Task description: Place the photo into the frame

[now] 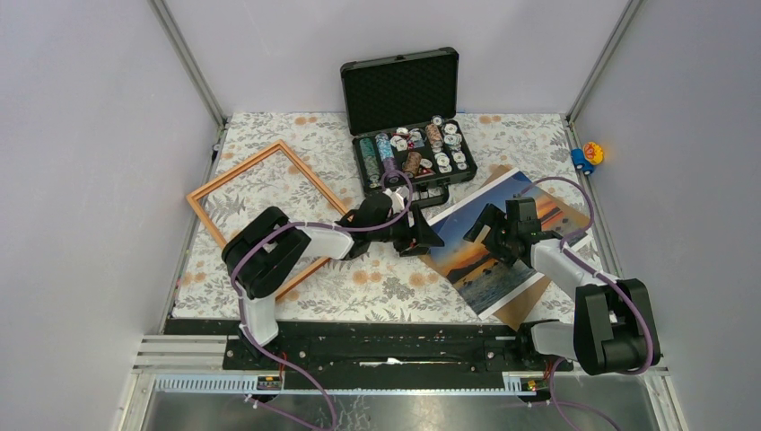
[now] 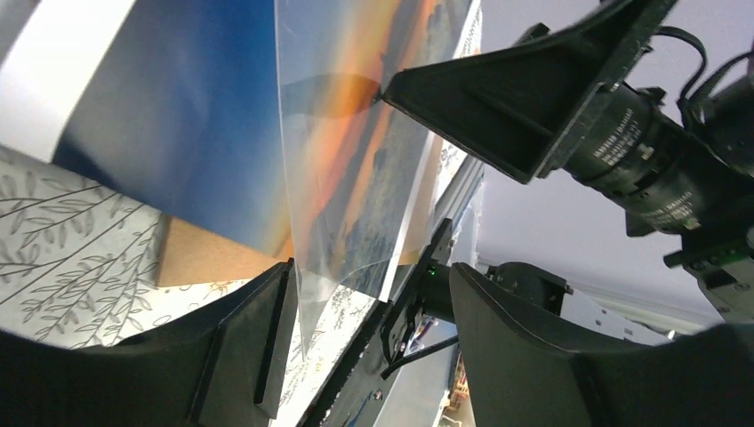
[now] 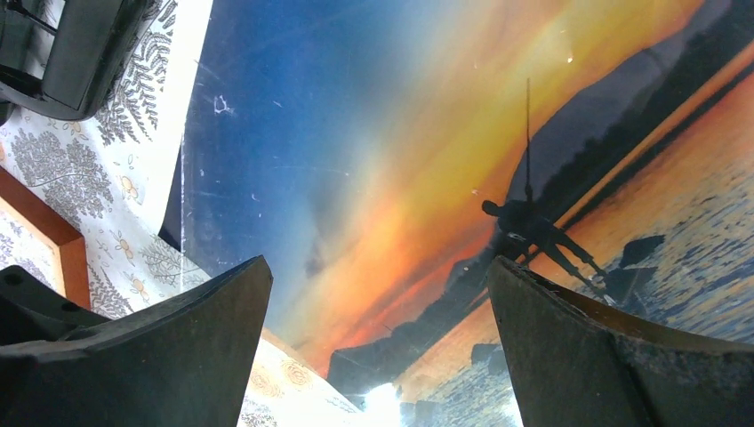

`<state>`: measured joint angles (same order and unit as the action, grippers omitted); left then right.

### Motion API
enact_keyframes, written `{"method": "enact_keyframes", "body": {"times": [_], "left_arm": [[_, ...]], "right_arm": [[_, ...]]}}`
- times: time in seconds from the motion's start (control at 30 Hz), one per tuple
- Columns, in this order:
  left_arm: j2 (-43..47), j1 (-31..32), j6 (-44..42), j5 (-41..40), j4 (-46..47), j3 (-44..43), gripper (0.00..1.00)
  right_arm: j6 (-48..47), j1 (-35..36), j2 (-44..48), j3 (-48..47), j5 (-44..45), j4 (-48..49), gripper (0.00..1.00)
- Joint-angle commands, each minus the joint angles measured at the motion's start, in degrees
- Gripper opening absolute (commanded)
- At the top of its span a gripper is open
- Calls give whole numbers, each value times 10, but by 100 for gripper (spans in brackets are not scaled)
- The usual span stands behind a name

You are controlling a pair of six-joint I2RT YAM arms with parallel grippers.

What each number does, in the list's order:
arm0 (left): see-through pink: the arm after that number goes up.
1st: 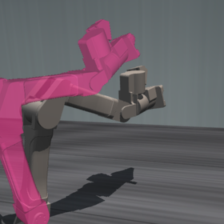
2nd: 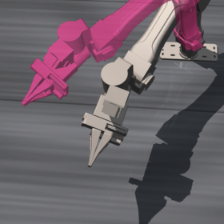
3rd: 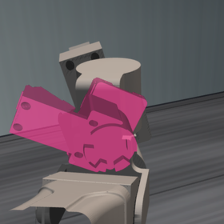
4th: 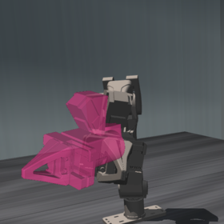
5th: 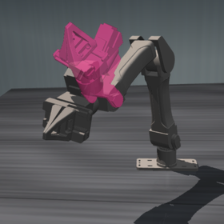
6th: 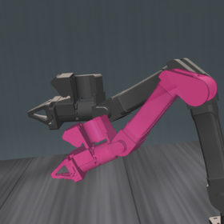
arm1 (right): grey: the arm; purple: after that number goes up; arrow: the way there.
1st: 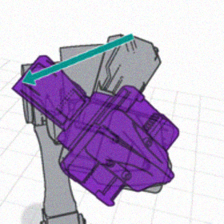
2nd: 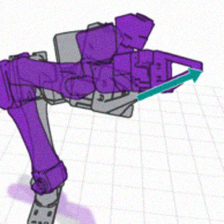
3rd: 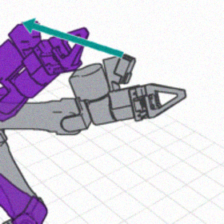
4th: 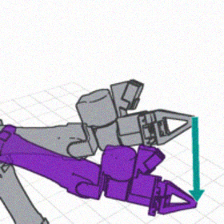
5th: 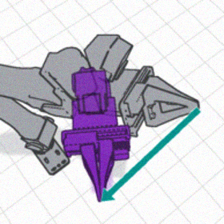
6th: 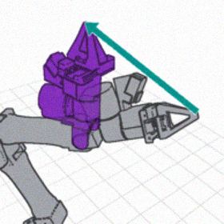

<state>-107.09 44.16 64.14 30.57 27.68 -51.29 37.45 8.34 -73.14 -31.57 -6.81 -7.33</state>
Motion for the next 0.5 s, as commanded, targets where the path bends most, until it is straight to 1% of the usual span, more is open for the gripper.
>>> {"method": "enact_keyframes", "body": {"times": [0.0, 0.07, 0.17, 0.23, 0.4, 0.47], "left_arm": [[13, 5, 45, 50, 96, -2, 66], [6, 5, 43, 48, 85, -5, 63], [1, 5, 25, 23, 24, -20, 57], [-3, 6, 12, 8, -10, -28, 55], [-24, 5, -3, -8, -51, -45, 50], [-37, 5, -15, -9, -69, -60, 45]], "right_arm": [[6, 1, -18, 23, -13, -22, 100], [6, 1, -12, 24, -14, -23, 100], [8, 1, -2, 24, -15, -25, 100], [8, 1, 4, 21, -12, -30, 100], [8, 1, 17, 18, -7, -36, 100], [8, 1, 19, 18, -6, -37, 100]]}}
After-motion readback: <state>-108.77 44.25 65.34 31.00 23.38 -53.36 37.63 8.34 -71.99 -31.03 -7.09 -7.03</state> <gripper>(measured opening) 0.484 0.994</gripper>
